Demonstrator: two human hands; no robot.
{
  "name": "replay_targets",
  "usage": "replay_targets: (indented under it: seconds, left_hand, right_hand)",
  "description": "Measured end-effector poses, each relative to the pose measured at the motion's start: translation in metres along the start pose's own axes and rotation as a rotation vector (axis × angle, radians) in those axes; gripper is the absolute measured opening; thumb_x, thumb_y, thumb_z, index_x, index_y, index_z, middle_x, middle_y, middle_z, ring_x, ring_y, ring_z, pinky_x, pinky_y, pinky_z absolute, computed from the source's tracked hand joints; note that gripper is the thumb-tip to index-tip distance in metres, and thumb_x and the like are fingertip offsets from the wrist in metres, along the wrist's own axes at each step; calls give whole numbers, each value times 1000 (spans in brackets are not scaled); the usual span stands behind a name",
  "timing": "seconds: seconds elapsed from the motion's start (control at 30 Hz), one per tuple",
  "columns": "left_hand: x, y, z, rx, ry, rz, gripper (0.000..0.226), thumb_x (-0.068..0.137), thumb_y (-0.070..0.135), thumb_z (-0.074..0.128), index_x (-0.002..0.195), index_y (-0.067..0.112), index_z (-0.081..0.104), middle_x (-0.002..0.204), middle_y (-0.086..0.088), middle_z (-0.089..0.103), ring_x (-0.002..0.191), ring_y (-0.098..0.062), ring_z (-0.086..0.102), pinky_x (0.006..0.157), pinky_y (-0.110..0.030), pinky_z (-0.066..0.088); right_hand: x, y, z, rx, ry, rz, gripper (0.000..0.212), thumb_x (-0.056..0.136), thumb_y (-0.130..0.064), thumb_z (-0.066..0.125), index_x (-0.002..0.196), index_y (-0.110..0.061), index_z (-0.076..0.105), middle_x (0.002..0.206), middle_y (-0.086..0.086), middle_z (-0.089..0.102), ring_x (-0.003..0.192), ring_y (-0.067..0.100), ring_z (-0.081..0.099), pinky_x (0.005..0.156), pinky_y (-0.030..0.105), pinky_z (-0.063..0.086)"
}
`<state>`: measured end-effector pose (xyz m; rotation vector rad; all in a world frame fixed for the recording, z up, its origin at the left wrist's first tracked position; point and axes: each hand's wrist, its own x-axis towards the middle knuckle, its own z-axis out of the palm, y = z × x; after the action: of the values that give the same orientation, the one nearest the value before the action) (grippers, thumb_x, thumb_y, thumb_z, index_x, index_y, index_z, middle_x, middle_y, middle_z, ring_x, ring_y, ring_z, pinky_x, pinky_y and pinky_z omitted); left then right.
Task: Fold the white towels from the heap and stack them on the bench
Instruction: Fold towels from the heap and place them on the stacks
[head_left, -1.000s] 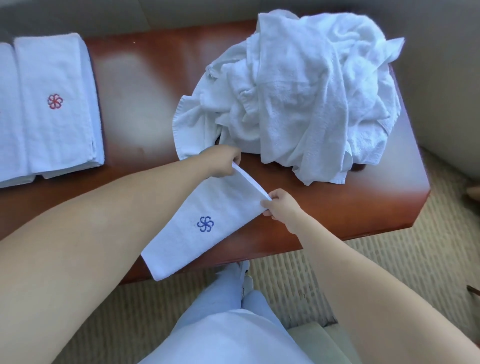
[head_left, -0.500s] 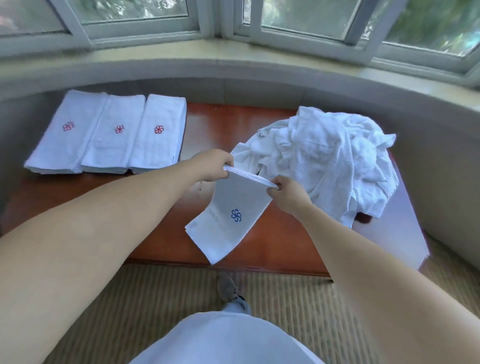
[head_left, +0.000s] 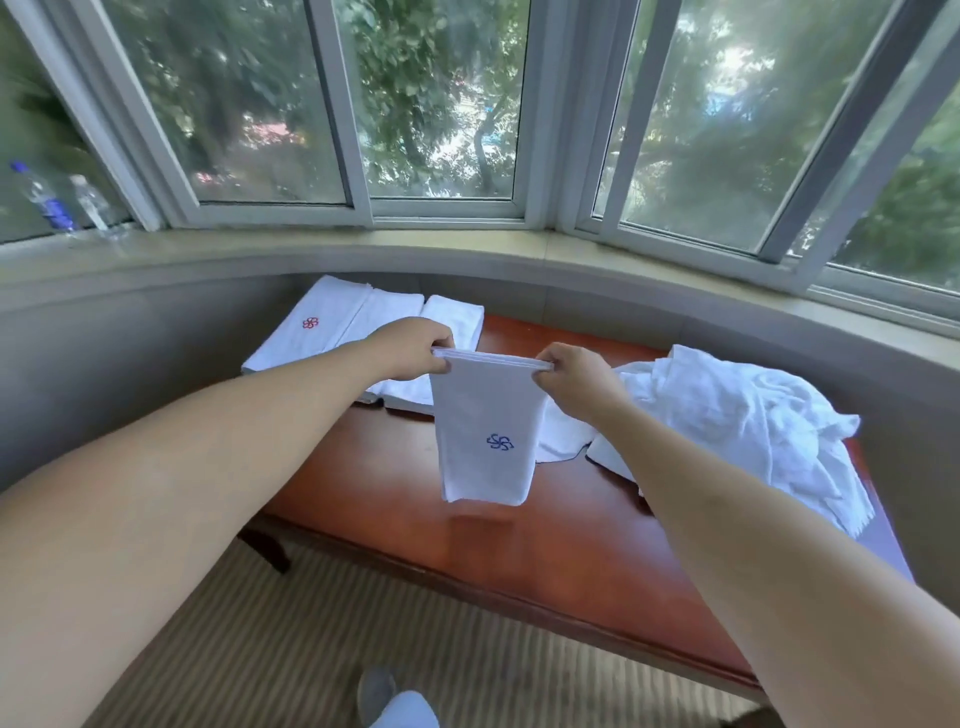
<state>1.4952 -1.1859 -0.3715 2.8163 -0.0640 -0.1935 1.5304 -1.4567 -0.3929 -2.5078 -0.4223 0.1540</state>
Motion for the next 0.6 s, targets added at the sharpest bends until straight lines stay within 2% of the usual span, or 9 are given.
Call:
replay_targets:
  seconds: [0.1,0.2,0.33,0.47,0.6]
  left_hand:
    - [-12,-23,-21,2,44,-8,3,93,32,64,95,30,63,93,12,61,81,-10,54,62,-30,38]
    - [-20,-53,-40,6,91,-36,6,97,30,61,102,30,63,93,16,57,83,-10,55,63,-29,38]
    - [-25,-101,-60,16,128,-45,8,99,26,57,106,30,61,104,8,58,90,-16,56,62,-25,36]
    - [-25,-157,-80,23,143,-36,13,100,25,55,110,29,63,107,7,58,89,-14,55,60,-22,31]
    - [-16,-219,-100,34,164,-18,9,99,26,56,103,33,59,109,8,55,96,-16,52,69,-30,33]
  right_hand:
    - [9,-30,5,2,10,-41,14,86,-30,60,97,-31,68,88,-9,70,83,19,66,73,33,55]
    - [23,-62,15,22,22,-99,13,87,-29,61,98,-31,68,87,-10,67,84,19,64,71,32,52]
    - [44,-105,36,22,31,-132,9,89,-30,61,95,-32,66,81,-12,63,83,21,62,67,30,46]
    - [70,-151,66,15,59,-141,17,90,-30,61,104,-28,69,85,-9,64,85,22,62,71,32,49]
    - [96,-201,100,14,69,-122,16,91,-28,59,104,-26,69,86,-6,66,82,23,63,73,34,53]
